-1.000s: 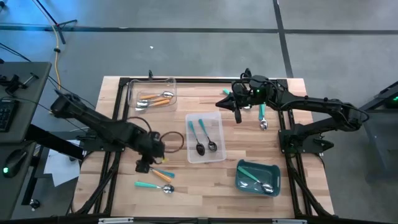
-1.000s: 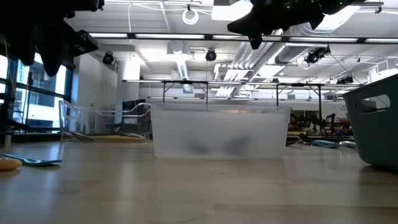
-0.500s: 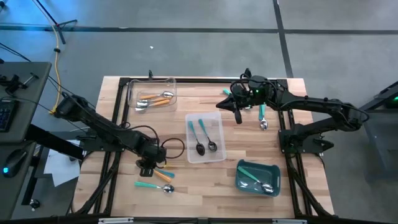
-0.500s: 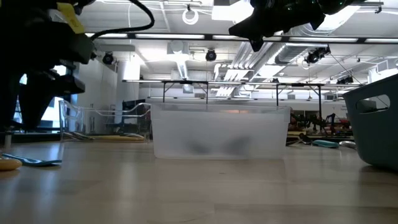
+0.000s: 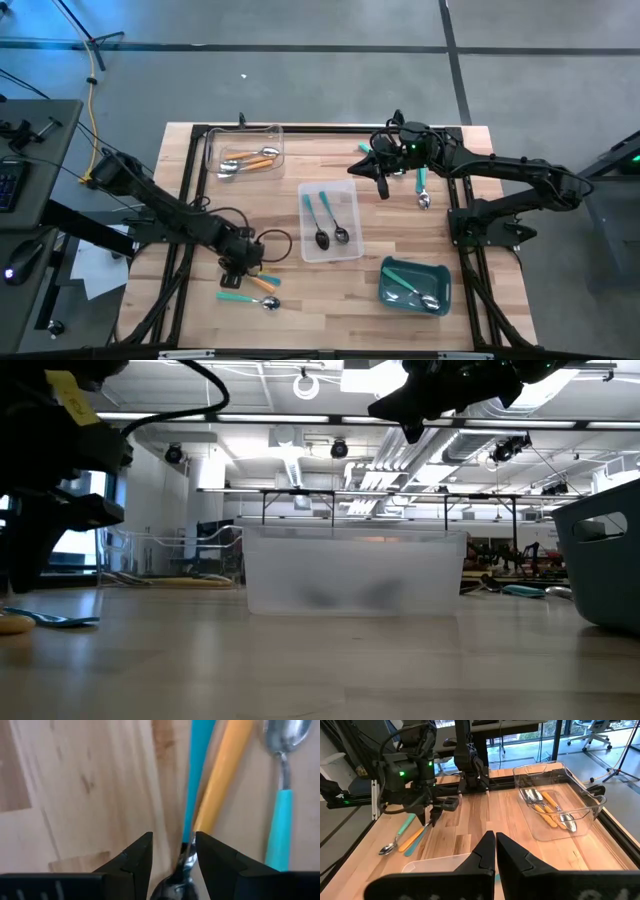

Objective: Sort silverware by color (type)
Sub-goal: Put the blue spoon into the white transparent bin

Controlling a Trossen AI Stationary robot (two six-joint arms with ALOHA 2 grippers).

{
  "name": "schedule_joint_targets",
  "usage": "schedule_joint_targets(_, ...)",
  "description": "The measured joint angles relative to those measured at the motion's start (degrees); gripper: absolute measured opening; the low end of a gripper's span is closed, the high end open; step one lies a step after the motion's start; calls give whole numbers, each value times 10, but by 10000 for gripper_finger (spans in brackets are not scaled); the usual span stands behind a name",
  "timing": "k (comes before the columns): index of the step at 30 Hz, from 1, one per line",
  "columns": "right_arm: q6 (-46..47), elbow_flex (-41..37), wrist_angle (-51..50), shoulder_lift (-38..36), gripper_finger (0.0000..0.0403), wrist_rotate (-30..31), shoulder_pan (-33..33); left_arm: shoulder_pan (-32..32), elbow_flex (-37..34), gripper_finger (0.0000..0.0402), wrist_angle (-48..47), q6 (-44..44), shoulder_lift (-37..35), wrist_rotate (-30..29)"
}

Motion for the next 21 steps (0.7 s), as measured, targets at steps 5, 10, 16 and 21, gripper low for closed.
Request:
schedule_joint_targets(5, 2, 0, 0, 0, 0, 5, 0, -15, 0, 140, 16, 0, 4, -13)
schedule_joint_targets(10, 2, 0, 0, 0, 0, 6, 0, -20, 0, 140, 21, 0, 17, -23)
schedule_joint_targets(16, 2, 0, 0, 0, 0, 6, 0, -20, 0, 140, 29, 0, 35, -28)
schedule_joint_targets(21, 2, 0, -1, 0, 0, 6, 0, -19, 2, 140, 31, 8, 47, -33)
